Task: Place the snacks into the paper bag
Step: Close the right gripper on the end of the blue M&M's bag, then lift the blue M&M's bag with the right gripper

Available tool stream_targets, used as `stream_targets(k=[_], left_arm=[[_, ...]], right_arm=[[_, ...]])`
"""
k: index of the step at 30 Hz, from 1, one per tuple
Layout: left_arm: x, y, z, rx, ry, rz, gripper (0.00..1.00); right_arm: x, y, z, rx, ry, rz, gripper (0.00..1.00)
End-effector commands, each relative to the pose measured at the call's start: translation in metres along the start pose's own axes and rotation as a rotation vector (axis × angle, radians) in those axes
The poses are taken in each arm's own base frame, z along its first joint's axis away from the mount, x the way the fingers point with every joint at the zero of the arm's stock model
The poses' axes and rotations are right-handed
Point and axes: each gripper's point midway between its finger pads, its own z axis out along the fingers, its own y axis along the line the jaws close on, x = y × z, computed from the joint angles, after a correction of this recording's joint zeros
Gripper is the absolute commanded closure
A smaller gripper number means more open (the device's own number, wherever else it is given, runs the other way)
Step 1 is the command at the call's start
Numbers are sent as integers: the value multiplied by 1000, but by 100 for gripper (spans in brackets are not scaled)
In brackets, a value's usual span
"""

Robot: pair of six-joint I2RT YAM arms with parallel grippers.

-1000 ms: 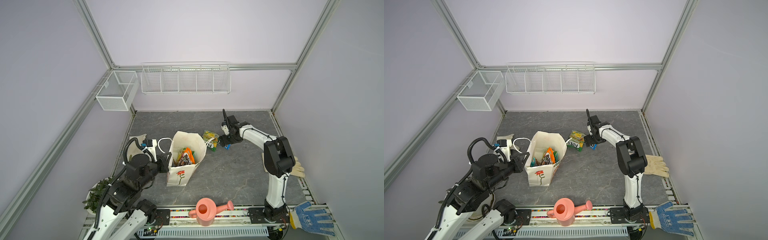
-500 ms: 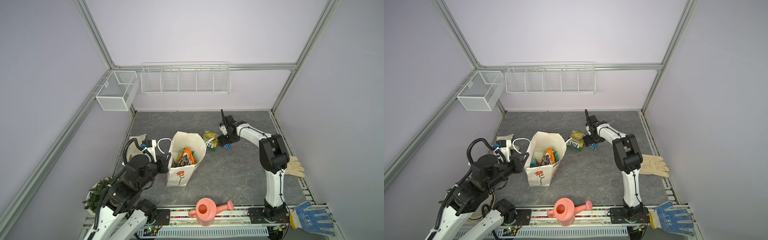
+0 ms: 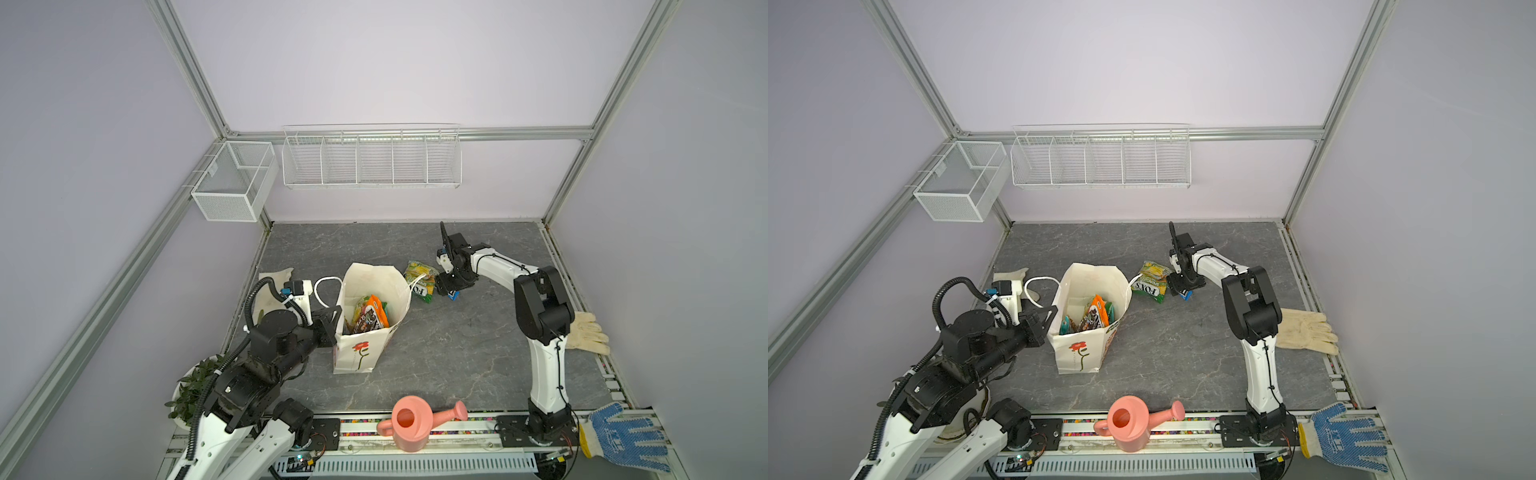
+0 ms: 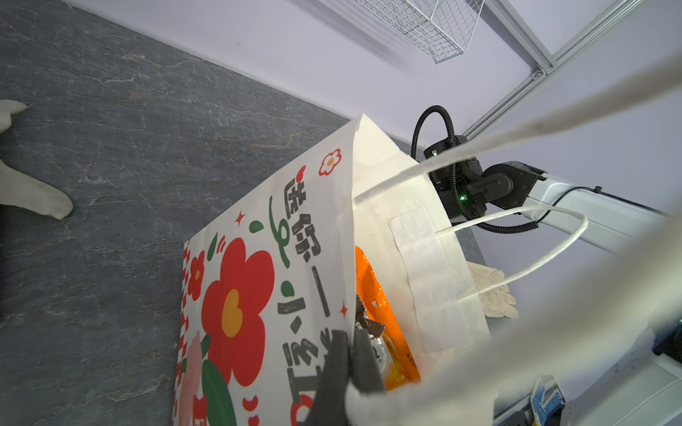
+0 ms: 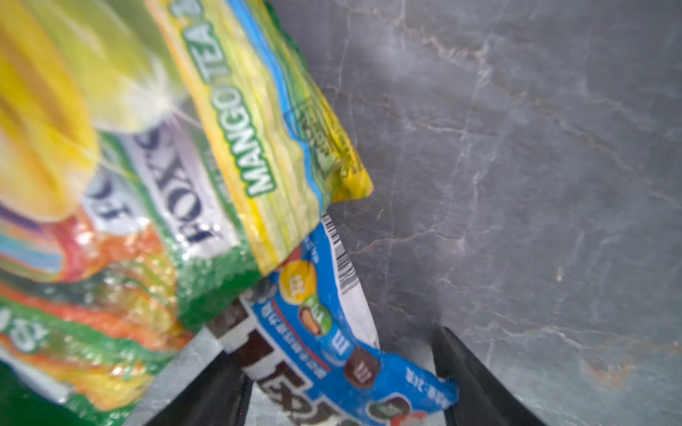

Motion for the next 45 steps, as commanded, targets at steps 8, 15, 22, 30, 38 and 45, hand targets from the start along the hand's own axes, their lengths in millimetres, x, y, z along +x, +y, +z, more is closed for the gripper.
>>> stream_targets(k=[8, 15, 22, 30, 38, 45], left_arm=[[-8, -5, -4, 22, -45, 4, 100], [-9, -5, -5, 24, -47, 4, 100], [-9, -5, -5, 25, -47, 1, 100], [-11, -7, -4, 29, -48, 3, 100], [-12, -8, -3, 31, -47, 2, 100], [-12, -9, -1, 35, -47, -2, 100]], right_arm=[[14, 8, -18, -29, -16, 17, 51], [21, 12, -31, -32, -39, 28, 62], [25, 15, -43, -29, -58, 35, 71], [29, 18, -52, -31, -73, 42, 75], [28, 21, -74, -40, -122, 43, 77], [25, 26, -99, -50, -176, 35, 78]])
